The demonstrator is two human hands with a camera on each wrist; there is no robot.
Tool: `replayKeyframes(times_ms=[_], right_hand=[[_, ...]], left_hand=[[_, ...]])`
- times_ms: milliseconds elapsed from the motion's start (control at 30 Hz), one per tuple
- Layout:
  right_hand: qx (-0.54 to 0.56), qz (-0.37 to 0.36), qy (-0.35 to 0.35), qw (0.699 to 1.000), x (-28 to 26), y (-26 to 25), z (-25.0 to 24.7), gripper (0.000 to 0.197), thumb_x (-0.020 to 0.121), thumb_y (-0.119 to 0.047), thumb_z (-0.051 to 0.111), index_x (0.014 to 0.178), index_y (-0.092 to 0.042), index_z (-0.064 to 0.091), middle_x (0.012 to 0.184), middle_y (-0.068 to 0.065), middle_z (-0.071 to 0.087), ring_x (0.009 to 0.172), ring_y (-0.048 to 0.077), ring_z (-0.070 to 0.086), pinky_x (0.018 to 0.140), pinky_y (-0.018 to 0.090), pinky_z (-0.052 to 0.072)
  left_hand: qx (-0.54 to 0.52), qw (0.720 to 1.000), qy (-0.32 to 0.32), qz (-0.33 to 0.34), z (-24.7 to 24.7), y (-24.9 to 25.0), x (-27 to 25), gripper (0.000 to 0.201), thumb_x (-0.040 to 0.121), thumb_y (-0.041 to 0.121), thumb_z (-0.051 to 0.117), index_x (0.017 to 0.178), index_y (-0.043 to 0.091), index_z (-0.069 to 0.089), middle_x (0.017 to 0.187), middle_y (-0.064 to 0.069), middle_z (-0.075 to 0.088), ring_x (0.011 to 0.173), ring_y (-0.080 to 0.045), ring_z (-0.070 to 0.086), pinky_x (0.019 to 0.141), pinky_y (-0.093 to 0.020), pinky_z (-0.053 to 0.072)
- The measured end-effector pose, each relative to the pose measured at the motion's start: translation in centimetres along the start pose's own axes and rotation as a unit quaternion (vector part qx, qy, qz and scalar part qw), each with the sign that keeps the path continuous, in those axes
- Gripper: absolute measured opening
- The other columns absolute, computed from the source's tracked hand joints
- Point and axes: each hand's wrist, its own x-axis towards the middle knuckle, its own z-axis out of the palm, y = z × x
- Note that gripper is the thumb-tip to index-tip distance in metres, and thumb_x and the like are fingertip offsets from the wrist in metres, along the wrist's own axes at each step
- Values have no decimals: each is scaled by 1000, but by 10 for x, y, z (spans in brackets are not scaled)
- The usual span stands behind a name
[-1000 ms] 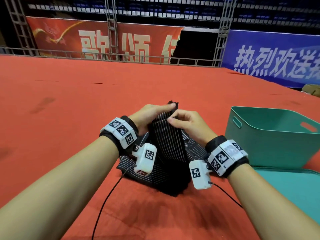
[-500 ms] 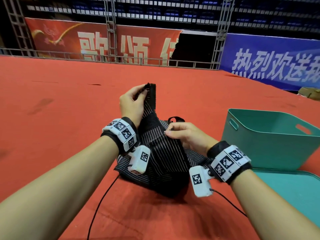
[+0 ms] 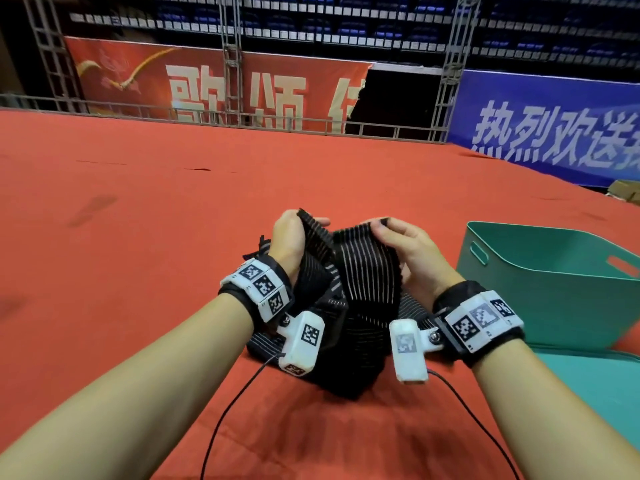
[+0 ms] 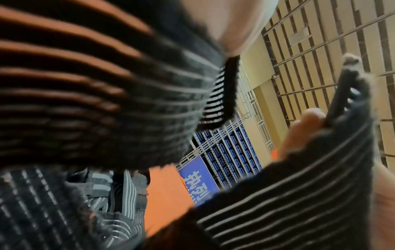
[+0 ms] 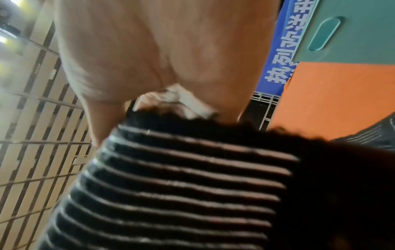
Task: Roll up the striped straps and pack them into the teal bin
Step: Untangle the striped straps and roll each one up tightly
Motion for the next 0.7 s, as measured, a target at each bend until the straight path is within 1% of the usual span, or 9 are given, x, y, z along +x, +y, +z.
replayKeyframes(times_ms=[33,100,167,233,300,400,467,600,700], right_hand=[[5,-16,14,1000,1,0,2,20,86,-28,69,99,-14,73,91,3,75,79,15,70,69,27,59],[20,-49,40,998,4,-3,6,14,93,-25,65,99,-14,71,90,4,75,75,15,71,65,26,60],[32,-81,64,994,7,-11,11,12,101,-21,59,101,-14,68,89,5,75,71,16,71,64,28,61],[42,-115,87,989,9,-20,14,13,104,-22,55,103,-14,66,85,4,74,64,15,70,57,29,60],[44,-140,103,984,11,-28,15,14,105,-23,54,104,-14,64,80,2,74,58,12,68,50,25,56],[20,-128,89,988,17,-28,19,13,105,-19,54,104,-12,65,81,0,74,60,7,68,51,19,54],[9,-102,66,993,20,-18,21,13,104,-17,56,103,-11,67,86,3,74,66,9,69,58,22,57],[-48,-89,89,991,22,7,13,8,100,-13,64,102,-13,71,91,0,76,80,11,71,64,20,56],[-83,-80,101,988,19,25,10,7,97,-12,68,99,-16,74,92,-2,76,89,16,71,64,23,56]], left_hand=[[26,1000,7,11,0,-3,1,16,87,3,50,86,1,65,73,-12,65,61,-26,60,52,-28,49],[60,998,0,9,0,-6,0,12,85,-1,53,87,7,62,75,-10,62,65,-25,62,60,-36,52],[77,997,-6,2,-1,-7,1,14,85,1,54,93,8,63,82,-15,63,75,-29,63,70,-47,54],[60,998,-16,0,1,-3,0,9,80,5,60,84,10,66,79,-16,60,76,-33,62,70,-50,54],[41,999,-21,2,2,1,-4,5,85,7,67,82,8,71,73,-14,65,68,-27,67,64,-41,58],[31,998,-40,40,3,4,-5,11,94,7,67,102,2,72,78,-10,71,65,-19,69,58,-28,57],[38,995,-48,76,3,4,-5,11,93,8,69,103,5,71,84,-10,73,72,-19,71,60,-28,56],[93,987,-84,95,3,1,-9,5,95,12,67,96,13,72,93,-12,75,81,-23,71,75,-38,58],[94,987,-103,84,1,-2,-15,13,98,6,60,106,10,71,92,-13,74,75,-21,70,66,-32,59]])
